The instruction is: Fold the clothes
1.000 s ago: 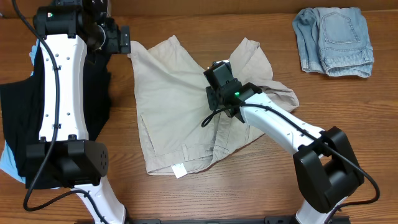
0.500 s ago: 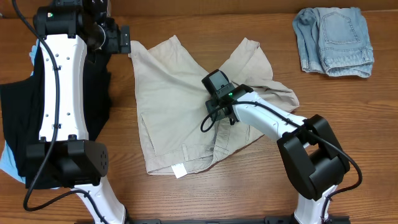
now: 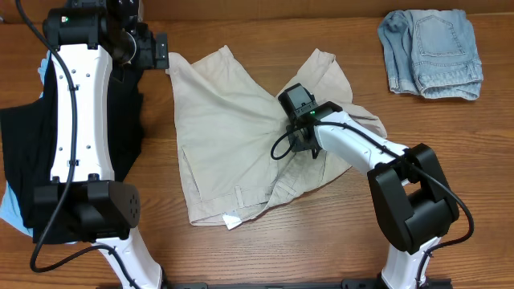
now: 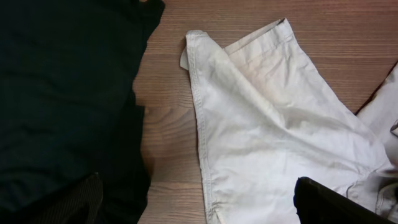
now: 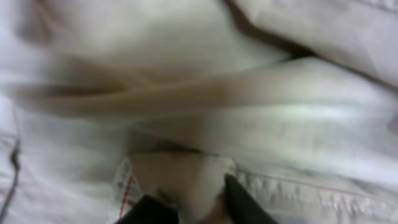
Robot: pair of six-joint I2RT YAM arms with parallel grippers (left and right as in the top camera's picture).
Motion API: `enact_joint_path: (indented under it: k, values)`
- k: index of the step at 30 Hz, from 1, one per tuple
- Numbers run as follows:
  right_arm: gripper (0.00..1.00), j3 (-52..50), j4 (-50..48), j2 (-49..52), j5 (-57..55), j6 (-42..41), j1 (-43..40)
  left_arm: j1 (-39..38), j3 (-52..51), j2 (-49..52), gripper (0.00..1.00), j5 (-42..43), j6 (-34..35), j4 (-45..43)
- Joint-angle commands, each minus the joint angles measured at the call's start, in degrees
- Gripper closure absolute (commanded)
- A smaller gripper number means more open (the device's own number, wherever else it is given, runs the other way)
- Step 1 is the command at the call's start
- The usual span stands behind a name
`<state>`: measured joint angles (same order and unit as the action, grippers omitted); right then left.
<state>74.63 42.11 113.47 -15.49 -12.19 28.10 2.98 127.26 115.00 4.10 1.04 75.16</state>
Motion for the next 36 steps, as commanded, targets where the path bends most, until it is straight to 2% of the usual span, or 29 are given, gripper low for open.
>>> enact_joint_path:
  k: [1,6,10,17,21,26,32,36]
  values:
    - [0.85,2.34,2.45,-1.33,-0.98,-3.93,-0.42,-0.24,0.39,-0.35,0.0,-0.04,-1.33,-0.28]
    - [0.87,9.97,17.4,-6.54,-0.15,-10.78,-0.44,-0.24,0.39,-0.35,0.0,-0.04,-1.33,-0.46]
    - [0.83,15.06,31.54,-10.49,5.42,-16.79,-0.59,-0.24,0.39,-0.35,0.0,-0.04,-1.33,-0.44]
    - [0.79,14.21,49.75,-13.29,10.93,-27.19,-0.39,-0.24,0.39,-0.35,0.0,-0.04,-1.36,-0.59]
    - [0.78,10.29,52.72,-13.29,10.86,-32.65,0.37,-0.24,0.39,-0.35,0.0,-0.02,-1.33,-0.63]
    - [0.75,-1.31,51.17,-13.75,12.0,-39.41,2.62,-0.24,0.39,-0.35,0.0,-0.02,-1.7,-0.61]
    - [0.72,-14.21,44.96,-17.49,20.87,-40.63,6.78,-0.24,0.39,-0.09,0.0,-0.04,-2.4,-0.66]
    - [0.7,-14.08,46.25,-22.47,21.18,-40.61,8.52,-0.24,0.39,0.44,0.0,0.0,-2.4,-0.68]
